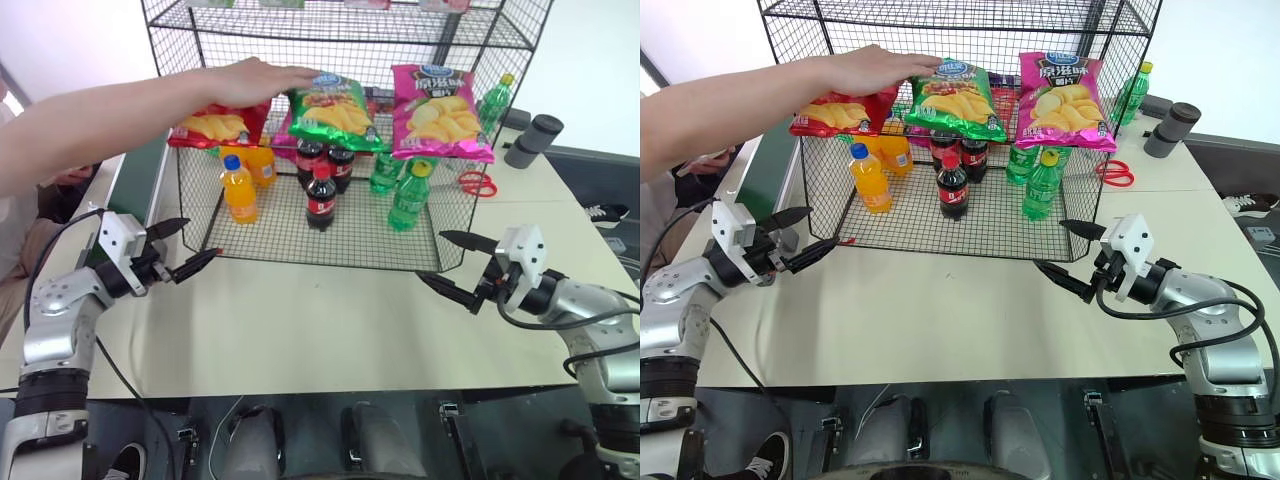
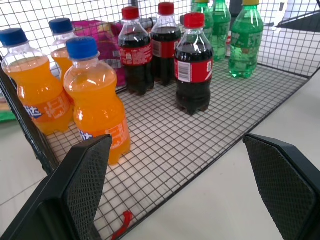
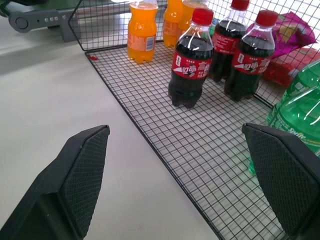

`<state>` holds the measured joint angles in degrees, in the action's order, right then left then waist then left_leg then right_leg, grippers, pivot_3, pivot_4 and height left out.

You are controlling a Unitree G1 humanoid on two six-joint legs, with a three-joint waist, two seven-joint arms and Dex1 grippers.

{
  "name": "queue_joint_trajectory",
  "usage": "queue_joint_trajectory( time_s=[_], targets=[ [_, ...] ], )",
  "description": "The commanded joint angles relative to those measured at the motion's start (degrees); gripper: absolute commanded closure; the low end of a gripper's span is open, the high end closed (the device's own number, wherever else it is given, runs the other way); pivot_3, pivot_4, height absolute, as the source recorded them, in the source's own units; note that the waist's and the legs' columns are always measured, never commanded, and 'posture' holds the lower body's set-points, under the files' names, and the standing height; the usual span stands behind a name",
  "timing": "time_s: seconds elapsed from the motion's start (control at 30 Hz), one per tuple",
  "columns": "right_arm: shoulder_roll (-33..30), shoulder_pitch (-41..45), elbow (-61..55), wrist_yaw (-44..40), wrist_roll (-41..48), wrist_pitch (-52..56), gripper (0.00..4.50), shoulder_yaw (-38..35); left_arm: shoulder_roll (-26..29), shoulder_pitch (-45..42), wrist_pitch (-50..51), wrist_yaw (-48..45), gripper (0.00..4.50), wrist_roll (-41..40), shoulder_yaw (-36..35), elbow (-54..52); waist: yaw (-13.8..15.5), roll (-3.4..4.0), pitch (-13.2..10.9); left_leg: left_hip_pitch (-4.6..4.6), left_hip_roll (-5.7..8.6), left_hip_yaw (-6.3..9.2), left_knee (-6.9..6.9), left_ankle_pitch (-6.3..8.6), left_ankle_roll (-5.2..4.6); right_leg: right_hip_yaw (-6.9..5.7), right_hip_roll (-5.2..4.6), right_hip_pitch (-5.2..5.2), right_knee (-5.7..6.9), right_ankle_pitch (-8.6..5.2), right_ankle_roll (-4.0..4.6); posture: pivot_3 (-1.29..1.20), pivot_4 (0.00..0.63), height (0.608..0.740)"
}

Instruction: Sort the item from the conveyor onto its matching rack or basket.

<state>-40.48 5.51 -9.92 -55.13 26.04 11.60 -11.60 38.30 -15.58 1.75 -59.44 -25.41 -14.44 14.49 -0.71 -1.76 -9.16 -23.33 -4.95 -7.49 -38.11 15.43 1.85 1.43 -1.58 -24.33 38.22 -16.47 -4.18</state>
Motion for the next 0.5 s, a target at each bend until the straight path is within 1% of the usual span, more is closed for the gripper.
queue_joint_trajectory(
  time_s=[0.03, 0.27, 0.43, 0.5],
  targets=[
    [-0.9, 0.2, -1.0, -0.7, 1.0, -0.5, 0.07, -1.7, -0.1, -0.9, -0.7, 1.0, 0.00, -0.3, -0.8, -2.6, 0.0, 0.00, 0.0, 0.00, 0.00, 0.00, 0.00, 0.00, 0.00, 0.00, 0.00, 0.00, 0.00, 0.00, 0.00, 0.00, 0.150, 0.740],
    [-1.2, -0.6, -1.5, -0.6, 1.1, 0.0, 0.07, -2.0, -0.6, 1.7, 0.1, 1.8, 0.00, -0.3, -0.4, -5.7, -0.2, 0.01, 0.0, 0.01, 0.00, 0.00, -0.01, 0.00, 0.00, 0.01, 0.00, 0.00, 0.01, 0.00, 0.00, 0.00, 0.150, 0.740],
    [-1.2, 0.9, -0.4, -1.2, 0.6, -0.2, 0.07, -0.9, -0.4, -0.6, 0.1, 1.7, 0.00, -0.5, -0.3, -5.5, 0.1, 0.01, 0.0, 0.01, 0.00, 0.01, -0.03, -0.01, 0.01, 0.00, 0.00, 0.00, 0.04, 0.00, -0.01, 0.00, 0.150, 0.740],
    [-1.0, 1.6, 0.2, -1.6, 0.2, -0.5, 0.07, -0.3, -0.5, -0.2, 0.3, 1.9, 0.00, -0.6, -0.4, -6.3, 0.1, 0.01, 0.0, 0.01, 0.00, 0.01, -0.05, -0.01, 0.01, 0.00, 0.00, 0.02, 0.04, 0.00, -0.01, 0.00, 0.150, 0.740]
  ],
)
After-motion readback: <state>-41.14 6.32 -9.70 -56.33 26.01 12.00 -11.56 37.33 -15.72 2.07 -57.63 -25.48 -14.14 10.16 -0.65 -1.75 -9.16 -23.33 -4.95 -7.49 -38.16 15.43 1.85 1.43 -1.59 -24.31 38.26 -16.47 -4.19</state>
